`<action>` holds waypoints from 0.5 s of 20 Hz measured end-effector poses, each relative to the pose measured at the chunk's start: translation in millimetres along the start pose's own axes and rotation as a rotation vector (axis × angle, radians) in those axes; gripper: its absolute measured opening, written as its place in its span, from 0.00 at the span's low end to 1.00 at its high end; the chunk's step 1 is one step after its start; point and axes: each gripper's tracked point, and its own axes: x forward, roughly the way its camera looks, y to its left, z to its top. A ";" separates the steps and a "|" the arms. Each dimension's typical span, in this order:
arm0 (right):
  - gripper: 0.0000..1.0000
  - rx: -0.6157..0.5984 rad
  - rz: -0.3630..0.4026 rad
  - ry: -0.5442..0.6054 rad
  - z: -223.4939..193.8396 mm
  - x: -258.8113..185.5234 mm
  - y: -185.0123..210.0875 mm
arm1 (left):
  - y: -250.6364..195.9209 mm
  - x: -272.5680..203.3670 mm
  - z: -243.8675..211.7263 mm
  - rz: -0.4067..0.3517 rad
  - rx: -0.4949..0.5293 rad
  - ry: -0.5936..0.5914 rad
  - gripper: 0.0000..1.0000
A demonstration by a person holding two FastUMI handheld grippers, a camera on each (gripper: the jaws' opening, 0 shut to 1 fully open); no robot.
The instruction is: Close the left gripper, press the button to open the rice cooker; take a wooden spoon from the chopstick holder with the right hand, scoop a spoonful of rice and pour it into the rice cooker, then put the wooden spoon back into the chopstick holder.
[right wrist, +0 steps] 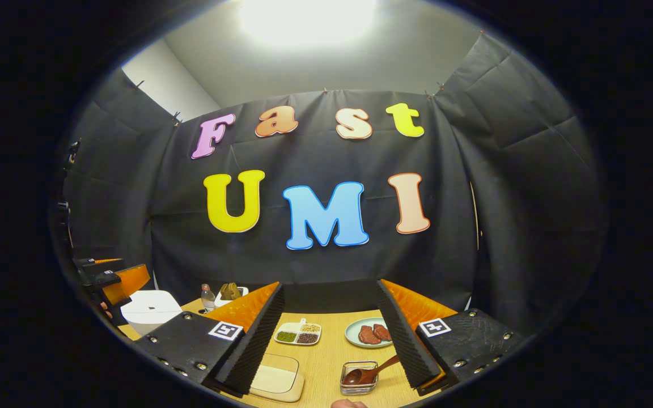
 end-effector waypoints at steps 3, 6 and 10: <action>0.97 -0.014 0.025 0.009 -4.1 -3.4 8.9 | -13.8 -8.8 4.0 -0.016 0.010 -0.012 0.98; 0.97 -0.007 0.029 -0.007 3.4 -4.9 12.9 | -17.3 -8.9 10.5 -0.024 0.000 -0.021 0.98; 0.97 -0.025 0.033 -0.009 4.8 -4.1 16.5 | -16.5 -9.4 20.1 -0.029 -0.007 -0.044 0.98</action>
